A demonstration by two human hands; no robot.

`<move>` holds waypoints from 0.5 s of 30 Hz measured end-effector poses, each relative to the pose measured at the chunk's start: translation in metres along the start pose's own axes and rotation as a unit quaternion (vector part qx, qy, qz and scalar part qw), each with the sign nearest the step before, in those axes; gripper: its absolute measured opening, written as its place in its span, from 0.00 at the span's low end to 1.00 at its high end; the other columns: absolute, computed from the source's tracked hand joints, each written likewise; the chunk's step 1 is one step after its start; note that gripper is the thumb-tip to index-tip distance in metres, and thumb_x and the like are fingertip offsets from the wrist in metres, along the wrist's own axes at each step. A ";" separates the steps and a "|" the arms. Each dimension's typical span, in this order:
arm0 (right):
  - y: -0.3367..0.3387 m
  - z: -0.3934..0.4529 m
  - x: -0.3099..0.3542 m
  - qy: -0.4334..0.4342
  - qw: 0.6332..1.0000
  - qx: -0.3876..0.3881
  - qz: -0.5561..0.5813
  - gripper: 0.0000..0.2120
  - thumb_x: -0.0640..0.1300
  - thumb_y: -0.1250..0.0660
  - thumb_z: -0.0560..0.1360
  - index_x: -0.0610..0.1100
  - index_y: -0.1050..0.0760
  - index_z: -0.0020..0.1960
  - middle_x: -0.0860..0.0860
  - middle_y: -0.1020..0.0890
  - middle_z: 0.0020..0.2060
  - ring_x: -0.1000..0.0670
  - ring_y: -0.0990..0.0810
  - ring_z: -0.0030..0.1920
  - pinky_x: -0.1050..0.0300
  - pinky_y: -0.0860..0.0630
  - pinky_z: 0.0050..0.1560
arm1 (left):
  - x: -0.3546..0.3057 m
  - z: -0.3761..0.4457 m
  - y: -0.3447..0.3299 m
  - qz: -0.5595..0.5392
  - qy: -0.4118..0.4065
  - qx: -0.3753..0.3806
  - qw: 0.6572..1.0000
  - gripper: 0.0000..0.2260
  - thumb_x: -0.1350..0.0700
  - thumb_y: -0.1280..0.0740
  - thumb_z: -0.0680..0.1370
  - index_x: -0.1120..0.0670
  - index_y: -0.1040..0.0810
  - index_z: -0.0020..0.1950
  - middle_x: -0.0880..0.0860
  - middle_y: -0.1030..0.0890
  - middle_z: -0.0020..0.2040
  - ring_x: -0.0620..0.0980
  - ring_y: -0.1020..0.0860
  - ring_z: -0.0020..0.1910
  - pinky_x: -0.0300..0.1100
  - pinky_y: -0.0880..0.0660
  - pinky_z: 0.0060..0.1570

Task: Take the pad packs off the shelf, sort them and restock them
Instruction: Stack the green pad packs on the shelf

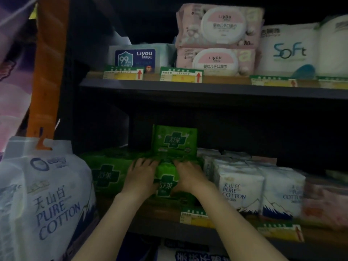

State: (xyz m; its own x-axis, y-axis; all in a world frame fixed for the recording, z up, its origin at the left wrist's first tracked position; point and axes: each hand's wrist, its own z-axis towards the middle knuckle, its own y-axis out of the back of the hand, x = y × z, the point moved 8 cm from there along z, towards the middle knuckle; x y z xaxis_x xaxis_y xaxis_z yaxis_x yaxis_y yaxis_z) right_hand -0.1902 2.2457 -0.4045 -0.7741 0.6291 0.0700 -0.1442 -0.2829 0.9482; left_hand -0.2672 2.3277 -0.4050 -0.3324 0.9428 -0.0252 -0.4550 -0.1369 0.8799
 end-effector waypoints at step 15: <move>-0.008 0.021 -0.017 -0.032 0.989 0.088 0.116 0.38 0.55 0.22 0.63 0.46 0.34 0.67 0.47 0.28 0.61 0.47 0.27 0.59 0.54 0.26 0.58 | 0.000 0.020 -0.014 0.013 0.006 0.107 0.994 0.39 0.48 0.30 0.73 0.41 0.52 0.76 0.51 0.44 0.76 0.56 0.46 0.73 0.50 0.40 0.69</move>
State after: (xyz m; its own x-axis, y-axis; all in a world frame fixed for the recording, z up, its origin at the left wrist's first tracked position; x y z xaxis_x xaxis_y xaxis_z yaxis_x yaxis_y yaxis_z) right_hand -0.1625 2.2524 -0.4062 -0.7325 0.6079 0.3063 0.1462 -0.2990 0.9430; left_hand -0.2446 2.3358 -0.4081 -0.3523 0.9359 -0.0067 -0.2606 -0.0913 0.9611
